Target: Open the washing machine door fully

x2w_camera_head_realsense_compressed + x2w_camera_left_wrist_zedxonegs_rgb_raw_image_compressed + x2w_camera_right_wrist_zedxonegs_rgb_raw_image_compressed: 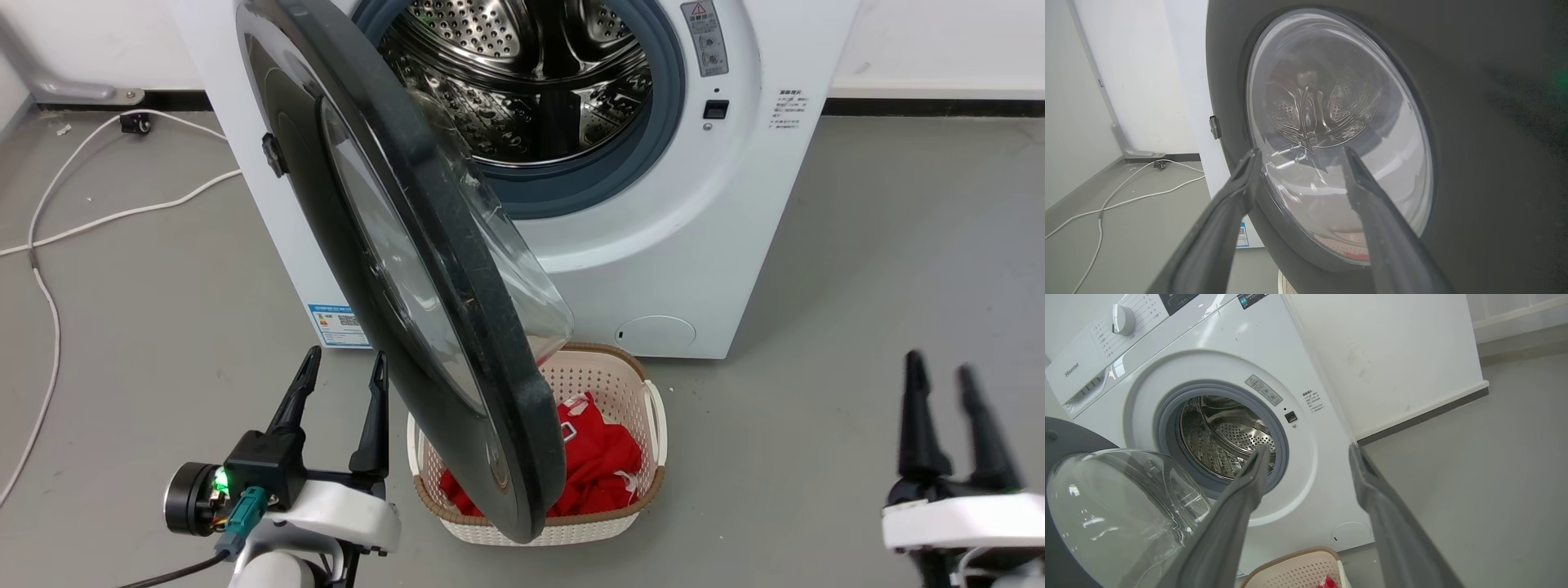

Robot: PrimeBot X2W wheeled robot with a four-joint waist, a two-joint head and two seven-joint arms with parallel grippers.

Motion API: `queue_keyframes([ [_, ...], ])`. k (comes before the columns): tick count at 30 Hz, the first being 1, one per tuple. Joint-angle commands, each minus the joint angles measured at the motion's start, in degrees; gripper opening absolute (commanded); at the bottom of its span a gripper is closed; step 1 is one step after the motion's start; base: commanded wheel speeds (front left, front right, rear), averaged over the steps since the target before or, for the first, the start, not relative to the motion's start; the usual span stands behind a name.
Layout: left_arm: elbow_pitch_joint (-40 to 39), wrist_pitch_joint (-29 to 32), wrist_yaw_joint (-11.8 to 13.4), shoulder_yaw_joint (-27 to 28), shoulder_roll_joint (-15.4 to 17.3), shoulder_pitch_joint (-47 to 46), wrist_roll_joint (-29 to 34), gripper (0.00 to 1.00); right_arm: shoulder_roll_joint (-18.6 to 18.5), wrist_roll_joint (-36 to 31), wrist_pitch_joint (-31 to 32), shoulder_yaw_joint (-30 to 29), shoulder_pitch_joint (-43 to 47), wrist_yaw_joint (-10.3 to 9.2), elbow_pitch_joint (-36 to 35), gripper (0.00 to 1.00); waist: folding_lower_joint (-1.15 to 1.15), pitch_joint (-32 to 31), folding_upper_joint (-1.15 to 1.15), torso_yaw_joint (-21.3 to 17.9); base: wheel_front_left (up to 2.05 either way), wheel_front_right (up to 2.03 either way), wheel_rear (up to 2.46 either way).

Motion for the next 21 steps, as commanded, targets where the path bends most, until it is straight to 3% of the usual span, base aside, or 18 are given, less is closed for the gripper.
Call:
queue_keyframes([
  [1,0.02,-0.14,-0.21,0.27,0.24,0.24,0.28,1.00,1.24,-11.63,-0.17,-3.35,0.45,-0.02,-4.49,1.00,0.00,0.09,0.00,-0.10,0.00,0.00,0.00],
  [2,0.00,-0.13,-0.23,0.35,0.29,0.18,0.38,1.00,1.72,-15.95,-0.16,-4.29,0.89,-0.02,-6.36,1.00,0.00,0.14,0.00,-0.15,0.00,0.00,0.00],
  [3,0.00,-0.13,-0.23,0.35,0.29,0.18,0.38,1.00,1.72,-15.95,-0.16,-4.29,0.89,-0.02,-6.36,1.00,0.00,0.14,0.00,-0.15,0.00,0.00,0.00],
  [7,0.09,-0.13,-0.37,0.60,0.50,-0.01,0.58,1.00,2.24,-31.64,-0.18,-4.40,2.07,-0.02,-13.40,1.00,0.00,0.27,0.00,-0.41,0.00,0.00,0.00],
  [11,0.12,-0.13,-0.41,0.93,0.78,-0.03,0.71,1.00,2.27,-38.69,-0.18,-1.54,4.63,-0.03,-16.96,1.00,0.00,0.31,0.00,-0.80,0.00,0.00,0.00],
  [21,-0.32,-0.13,-0.40,1.12,0.89,-0.62,1.11,1.00,2.28,-35.19,-0.19,-0.71,5.99,-0.03,-12.97,1.00,0.00,0.77,0.00,-1.00,0.00,0.00,0.00],
])
